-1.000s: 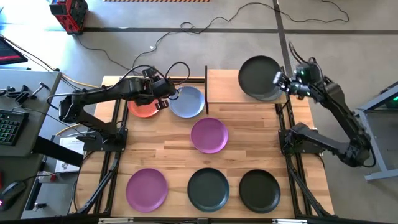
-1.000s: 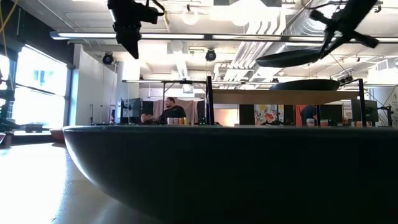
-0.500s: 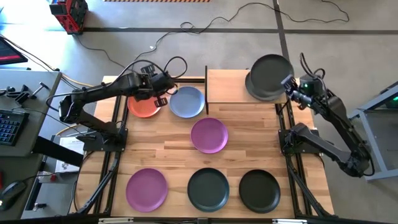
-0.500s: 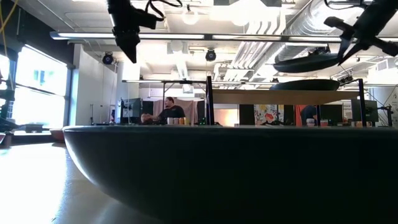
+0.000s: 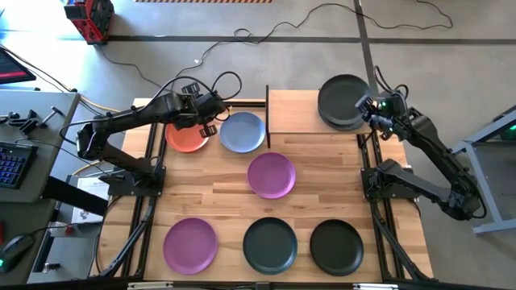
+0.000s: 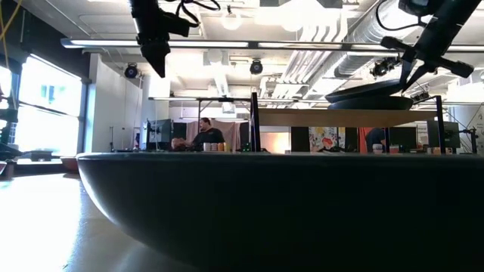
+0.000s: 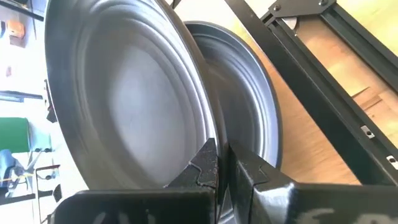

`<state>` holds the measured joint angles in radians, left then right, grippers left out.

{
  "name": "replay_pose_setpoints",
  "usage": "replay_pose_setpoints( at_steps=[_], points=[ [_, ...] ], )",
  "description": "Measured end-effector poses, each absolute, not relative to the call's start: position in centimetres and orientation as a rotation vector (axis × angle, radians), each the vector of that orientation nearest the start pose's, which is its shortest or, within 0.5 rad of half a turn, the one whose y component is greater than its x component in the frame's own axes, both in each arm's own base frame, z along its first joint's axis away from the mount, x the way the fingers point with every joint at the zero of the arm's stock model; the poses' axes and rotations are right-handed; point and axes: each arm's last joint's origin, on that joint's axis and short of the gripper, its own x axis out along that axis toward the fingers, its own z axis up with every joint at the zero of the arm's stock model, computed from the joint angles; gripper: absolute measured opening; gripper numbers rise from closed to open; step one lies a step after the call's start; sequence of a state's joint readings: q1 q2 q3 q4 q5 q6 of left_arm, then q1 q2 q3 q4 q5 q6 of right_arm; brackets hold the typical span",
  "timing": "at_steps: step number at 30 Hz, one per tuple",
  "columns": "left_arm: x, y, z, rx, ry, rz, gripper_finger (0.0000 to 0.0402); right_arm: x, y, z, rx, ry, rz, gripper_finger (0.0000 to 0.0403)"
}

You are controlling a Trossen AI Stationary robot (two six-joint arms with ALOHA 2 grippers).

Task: Place and stack plates onto a shelf
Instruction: Stack the top black plate on top of the other black plate on the shelf

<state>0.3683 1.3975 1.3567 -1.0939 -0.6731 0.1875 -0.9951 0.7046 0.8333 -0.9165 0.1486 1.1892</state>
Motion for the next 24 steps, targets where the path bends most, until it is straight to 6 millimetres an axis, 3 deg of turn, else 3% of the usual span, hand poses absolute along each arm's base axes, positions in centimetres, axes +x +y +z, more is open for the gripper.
replay_pose_setpoints(
  at_steps=[24],
  points=[
    [23.60,11.03,33.15,0.329,1.255,0.813,0.0115,6.54,-10.88,29.14,1.327,0.111,-1.467,0.0011]
  ],
)
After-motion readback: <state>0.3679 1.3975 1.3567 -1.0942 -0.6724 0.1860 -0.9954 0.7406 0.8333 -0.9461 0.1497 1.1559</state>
